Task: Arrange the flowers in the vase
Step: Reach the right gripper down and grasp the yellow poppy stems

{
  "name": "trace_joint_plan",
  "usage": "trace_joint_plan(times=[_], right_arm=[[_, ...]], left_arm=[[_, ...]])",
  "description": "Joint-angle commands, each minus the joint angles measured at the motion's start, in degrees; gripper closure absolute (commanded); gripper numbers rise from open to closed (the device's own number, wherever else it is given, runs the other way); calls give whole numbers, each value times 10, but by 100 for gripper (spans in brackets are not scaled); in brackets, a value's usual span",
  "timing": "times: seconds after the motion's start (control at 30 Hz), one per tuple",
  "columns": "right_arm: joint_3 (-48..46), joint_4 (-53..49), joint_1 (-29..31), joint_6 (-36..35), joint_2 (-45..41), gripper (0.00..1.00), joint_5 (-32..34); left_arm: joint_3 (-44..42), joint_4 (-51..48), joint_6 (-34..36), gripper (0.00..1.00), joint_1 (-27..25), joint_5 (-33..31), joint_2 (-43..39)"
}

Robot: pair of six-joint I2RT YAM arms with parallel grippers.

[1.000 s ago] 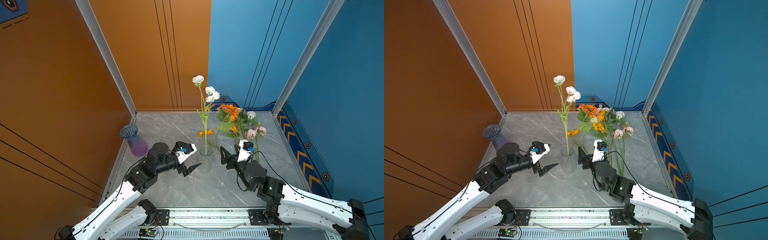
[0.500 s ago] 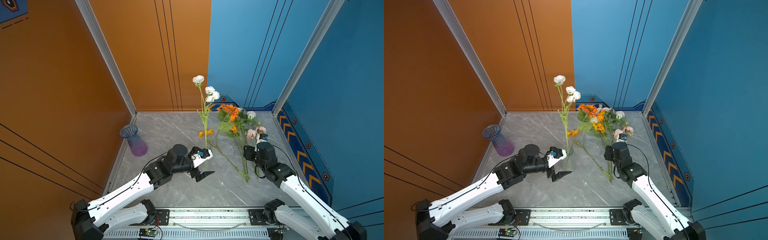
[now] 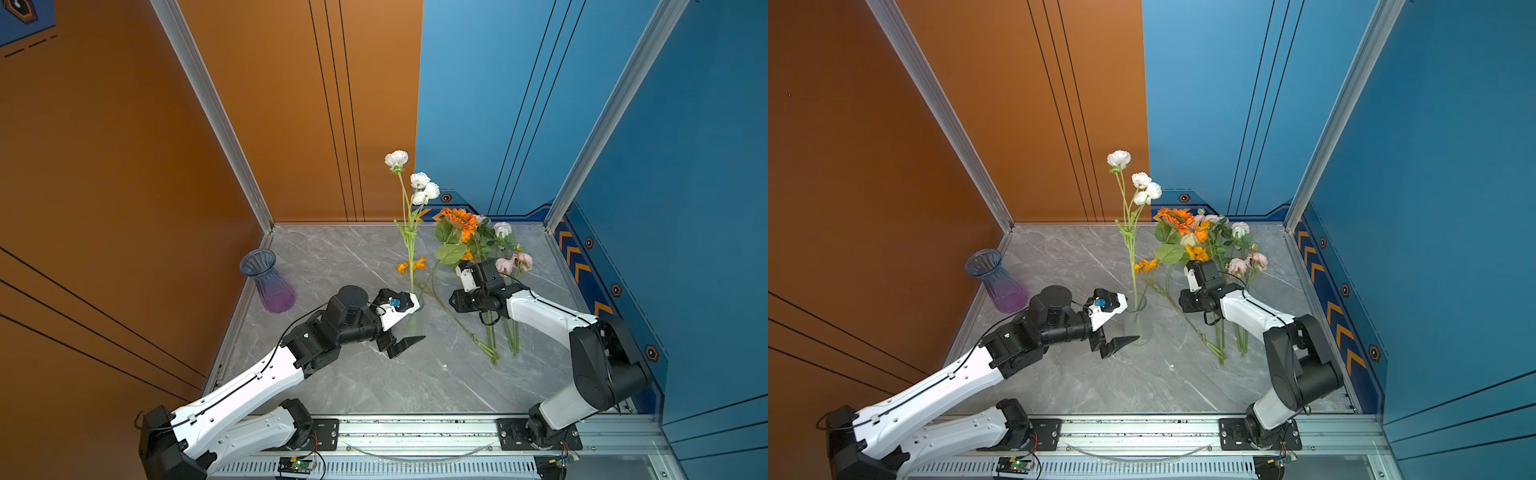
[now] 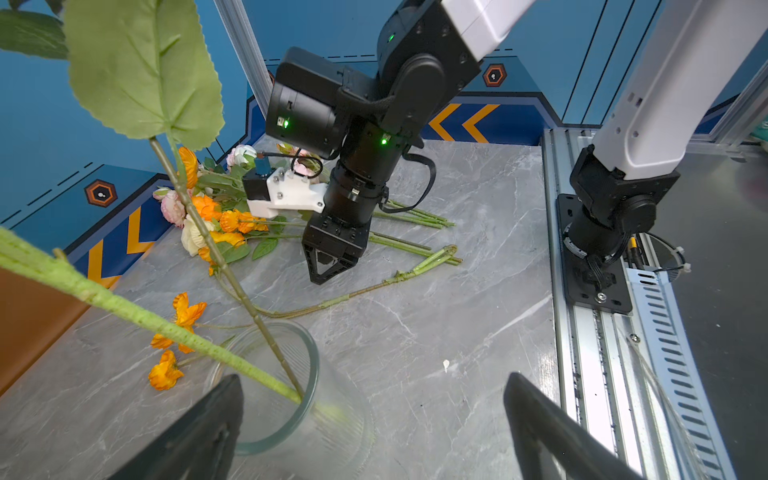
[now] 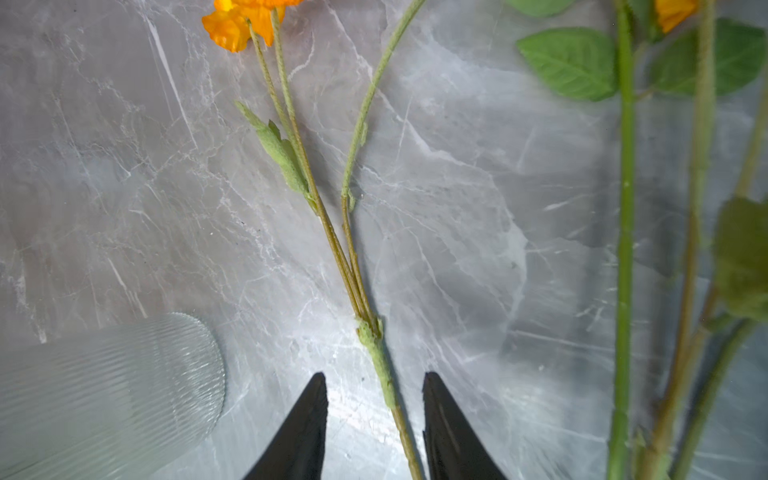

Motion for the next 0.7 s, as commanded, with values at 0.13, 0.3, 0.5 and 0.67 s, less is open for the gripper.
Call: trace_joint_plan(times=[0.13, 0.3, 0.5, 0.67], right_arm=[[39, -78, 38, -46, 68, 61, 55], [53, -92, 52, -40, 92, 63, 100], [88, -166, 75, -45, 124, 67, 167], [89, -187, 87, -46, 136, 72, 179]], left_arm=[[-5, -3, 9, 2, 12, 15, -9], [-4, -3, 8, 2, 15, 19, -12], [-5, -3, 8, 2, 16, 18, -16], [-5, -3, 8, 2, 16, 20, -18]])
